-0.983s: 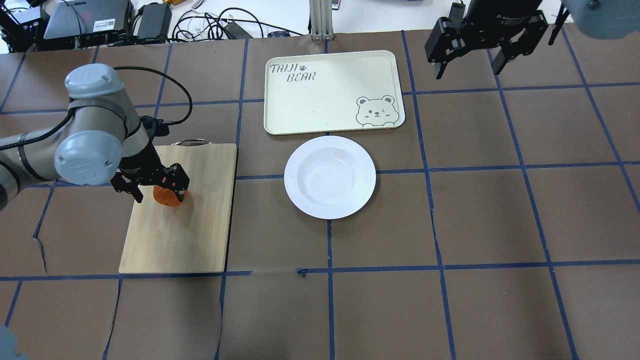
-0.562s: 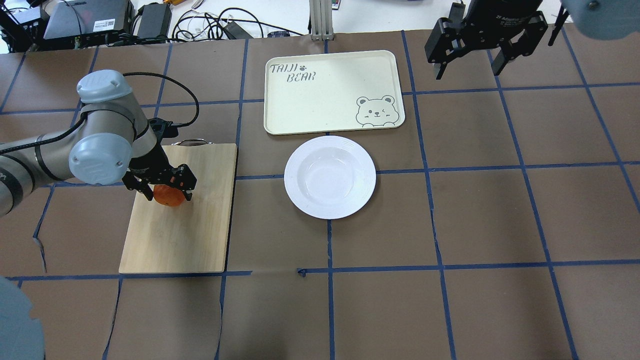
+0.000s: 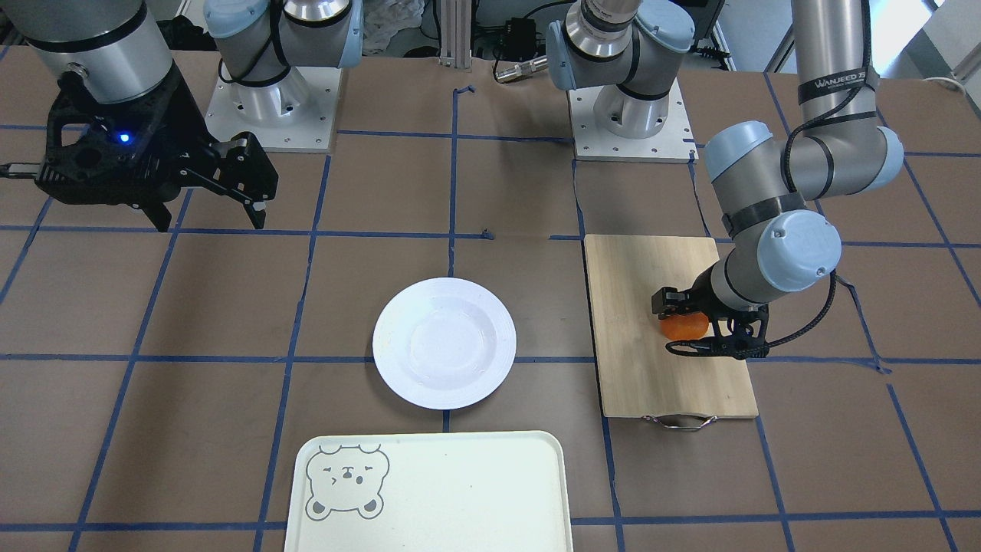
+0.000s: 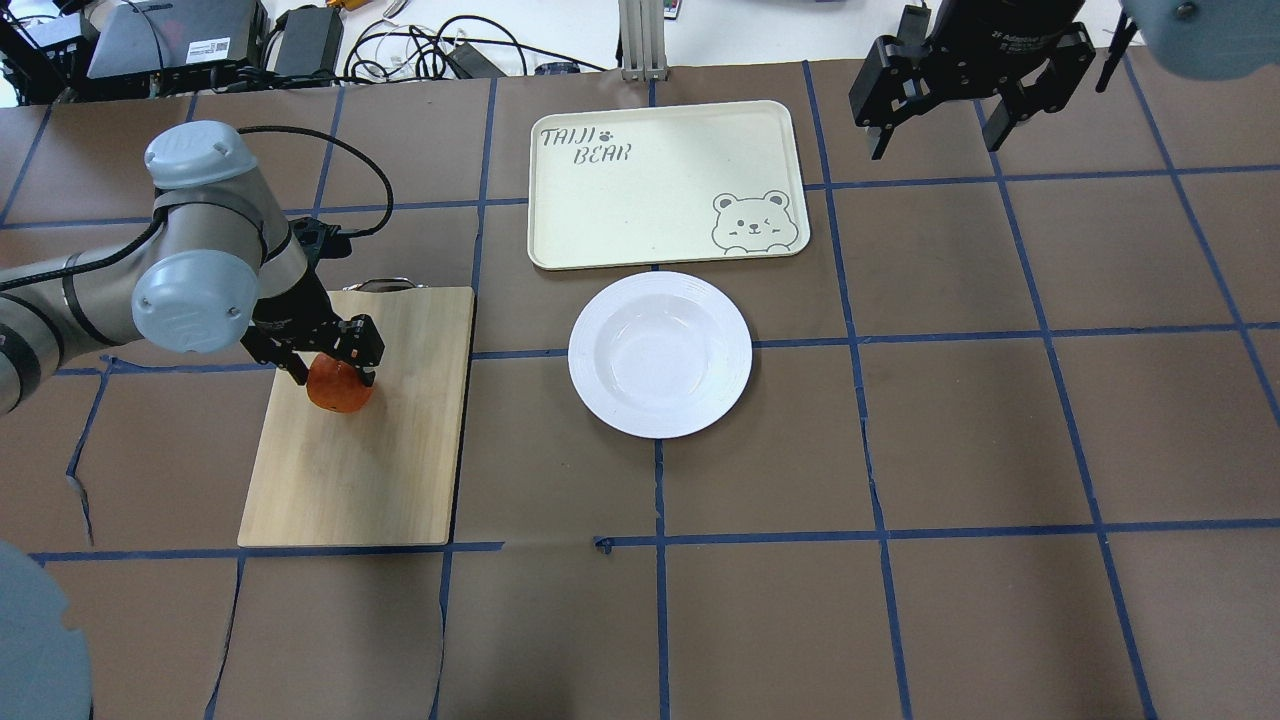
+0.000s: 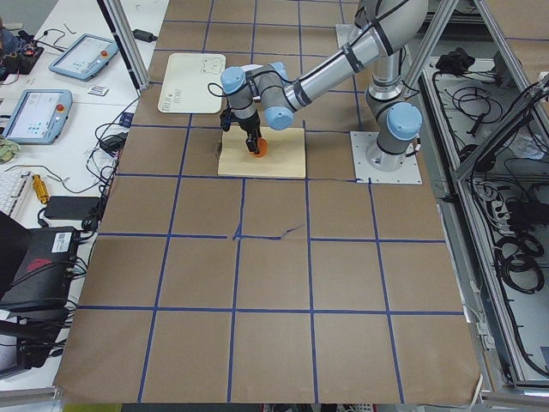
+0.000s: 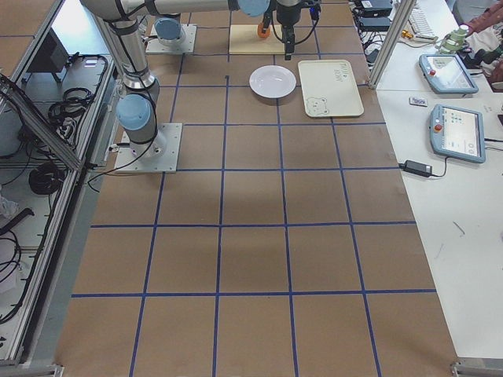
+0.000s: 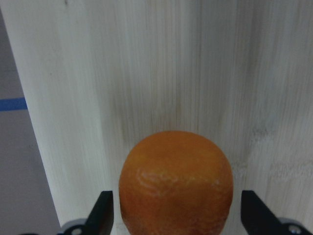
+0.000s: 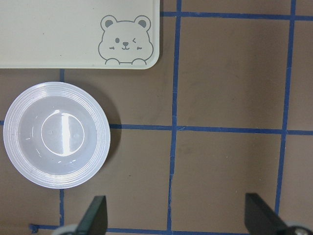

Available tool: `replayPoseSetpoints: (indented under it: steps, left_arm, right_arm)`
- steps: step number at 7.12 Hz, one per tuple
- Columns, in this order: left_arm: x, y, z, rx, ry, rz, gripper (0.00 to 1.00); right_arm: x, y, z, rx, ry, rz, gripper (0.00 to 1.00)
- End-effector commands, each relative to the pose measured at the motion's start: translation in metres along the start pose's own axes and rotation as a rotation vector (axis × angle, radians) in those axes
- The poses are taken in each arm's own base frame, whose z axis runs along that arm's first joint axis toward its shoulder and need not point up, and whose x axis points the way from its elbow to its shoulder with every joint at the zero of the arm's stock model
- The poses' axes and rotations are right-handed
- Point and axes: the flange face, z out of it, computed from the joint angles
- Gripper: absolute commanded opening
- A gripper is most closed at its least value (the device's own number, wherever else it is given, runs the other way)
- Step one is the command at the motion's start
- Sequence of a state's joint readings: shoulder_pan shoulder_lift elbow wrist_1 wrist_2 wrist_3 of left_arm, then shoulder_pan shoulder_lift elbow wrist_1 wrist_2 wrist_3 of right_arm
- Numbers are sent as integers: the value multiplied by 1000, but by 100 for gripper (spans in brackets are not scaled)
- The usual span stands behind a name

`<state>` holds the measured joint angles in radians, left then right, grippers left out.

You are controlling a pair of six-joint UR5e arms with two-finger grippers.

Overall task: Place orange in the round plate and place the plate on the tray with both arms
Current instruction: 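Lower the left gripper onto the orange on the cutting board and close, then carry the orange with the left gripper over the white plate and lower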

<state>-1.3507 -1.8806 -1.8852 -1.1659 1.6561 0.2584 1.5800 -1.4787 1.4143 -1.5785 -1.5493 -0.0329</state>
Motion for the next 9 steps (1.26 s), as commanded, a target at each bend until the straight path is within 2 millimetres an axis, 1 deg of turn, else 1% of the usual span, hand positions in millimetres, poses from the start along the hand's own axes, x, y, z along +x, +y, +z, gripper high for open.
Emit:
replayPoseSetpoints:
  steps: [1,2,3,4,5,6,7,8,9]
  left_arm:
    - [-2,-6,-13,30,1,-4,19]
    - [0,-14,-43,79,6,-19,19]
    - [8,-17,-66,88,56,-49,19]
    - [31,-21,-76,108,137,-144,14]
    - [68,-24,-72,95,182,-216,11]
    - [111,-21,-74,90,183,-348,11]
    - [158,-21,-72,114,203,-434,11]
    - [199,-20,-74,137,298,-523,11]
    - [231,-23,-73,134,430,-611,11]
  right_arm:
    - [0,0,0,-2,0,-2,100]
    - [0,0,0,-2,0,-2,100]
    - [0,0,0,-2,0,-2,100]
    - [0,0,0,-2,0,-2,100]
    - [0,0,0,-2,0,-2,100]
    - [0,0,0,-2,0,-2,100]
    - [0,0,0,0,0,-2,100]
    - [0,0,0,0,0,-2,100]
    - [0,0,0,0,0,-2,100]
